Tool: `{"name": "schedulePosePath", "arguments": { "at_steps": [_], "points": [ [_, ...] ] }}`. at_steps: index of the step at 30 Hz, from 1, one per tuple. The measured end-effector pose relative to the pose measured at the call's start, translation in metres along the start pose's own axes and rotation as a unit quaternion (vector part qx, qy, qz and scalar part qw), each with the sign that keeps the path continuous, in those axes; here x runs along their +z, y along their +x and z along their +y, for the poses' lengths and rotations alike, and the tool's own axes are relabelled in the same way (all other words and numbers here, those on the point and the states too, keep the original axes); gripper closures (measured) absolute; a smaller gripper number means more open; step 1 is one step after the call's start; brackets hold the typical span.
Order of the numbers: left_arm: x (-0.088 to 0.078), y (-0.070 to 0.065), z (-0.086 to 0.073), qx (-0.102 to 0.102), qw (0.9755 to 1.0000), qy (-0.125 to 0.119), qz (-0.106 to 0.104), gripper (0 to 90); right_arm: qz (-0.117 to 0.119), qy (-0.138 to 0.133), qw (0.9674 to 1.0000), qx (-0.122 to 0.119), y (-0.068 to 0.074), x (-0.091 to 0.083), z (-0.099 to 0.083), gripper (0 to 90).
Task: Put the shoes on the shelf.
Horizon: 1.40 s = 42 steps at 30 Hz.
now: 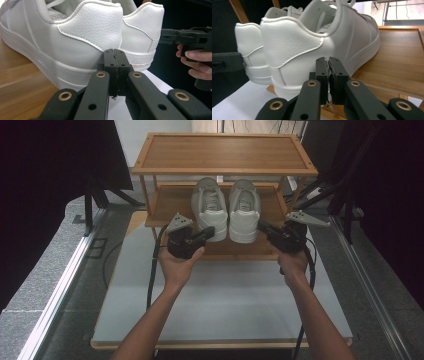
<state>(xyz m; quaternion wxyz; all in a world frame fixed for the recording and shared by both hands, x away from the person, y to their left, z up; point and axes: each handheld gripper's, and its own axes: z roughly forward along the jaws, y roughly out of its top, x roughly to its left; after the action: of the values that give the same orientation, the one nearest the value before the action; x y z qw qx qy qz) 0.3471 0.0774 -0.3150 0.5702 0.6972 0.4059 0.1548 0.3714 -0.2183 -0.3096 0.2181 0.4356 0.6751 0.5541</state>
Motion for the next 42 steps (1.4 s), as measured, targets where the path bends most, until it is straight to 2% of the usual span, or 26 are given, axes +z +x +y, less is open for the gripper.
{"name": "schedulePosePath", "arguments": {
  "at_steps": [5,9,10,12,13,14,15,18,21,23,28,35,42],
  "points": [
    [0.003,0.001,0.002,-0.001,1.0,0.003,-0.002,90.0,-0.006,-0.004,0.9998,0.016,0.0,0.002,-0.001,86.7],
    [0.002,0.002,0.001,-0.005,1.0,0.002,-0.003,90.0,0.012,-0.009,0.9998,0.016,0.002,-0.003,-0.003,86.9],
    [0.003,0.002,0.001,-0.002,1.0,0.001,-0.004,90.0,0.034,-0.013,0.9993,0.009,0.008,-0.01,-0.005,86.9],
    [0.003,0.002,0.002,-0.004,1.0,0.002,-0.005,90.0,0.041,-0.006,0.999,-0.016,0.016,-0.012,-0.006,86.9],
    [0.003,0.002,0.002,-0.004,1.0,0.002,-0.005,90.0,0.041,-0.006,0.999,-0.016,0.016,-0.012,-0.006,86.9],
    [0.004,0.002,0.002,-0.006,1.0,0.001,-0.004,90.0,0.04,-0.001,0.9986,-0.034,0.022,-0.011,-0.007,86.8],
    [0.004,0.001,0.002,-0.006,1.0,0.004,-0.002,90.0,0.029,-0.002,0.9984,-0.048,0.025,-0.01,-0.005,87.1],
    [0.004,0.001,0.004,-0.007,1.0,0.004,0.003,90.0,0.029,0.002,0.9988,-0.039,0.025,-0.006,0.0,86.0],
    [0.004,0.004,0.005,-0.006,0.9999,0.006,0.007,90.0,0.023,0.005,0.9988,-0.042,0.025,-0.003,0.002,85.9],
    [0.005,0.009,0.005,-0.016,0.9999,0.003,0.005,90.0,0.022,0.007,0.9988,-0.043,0.026,0.001,0.003,85.6],
    [0.007,0.011,0.006,-0.024,0.9997,0.0,0.006,90.0,0.019,0.004,0.9988,-0.045,0.028,0.006,0.005,85.0],
    [0.012,0.009,0.01,-0.023,0.9996,0.008,0.015,89.8,0.001,-0.003,0.999,-0.044,0.025,0.009,0.005,84.4],
    [0.018,0.009,0.014,-0.029,0.9995,0.01,0.01,89.8,-0.006,-0.01,0.9994,-0.032,0.019,0.012,0.006,84.1]
  ]
}}
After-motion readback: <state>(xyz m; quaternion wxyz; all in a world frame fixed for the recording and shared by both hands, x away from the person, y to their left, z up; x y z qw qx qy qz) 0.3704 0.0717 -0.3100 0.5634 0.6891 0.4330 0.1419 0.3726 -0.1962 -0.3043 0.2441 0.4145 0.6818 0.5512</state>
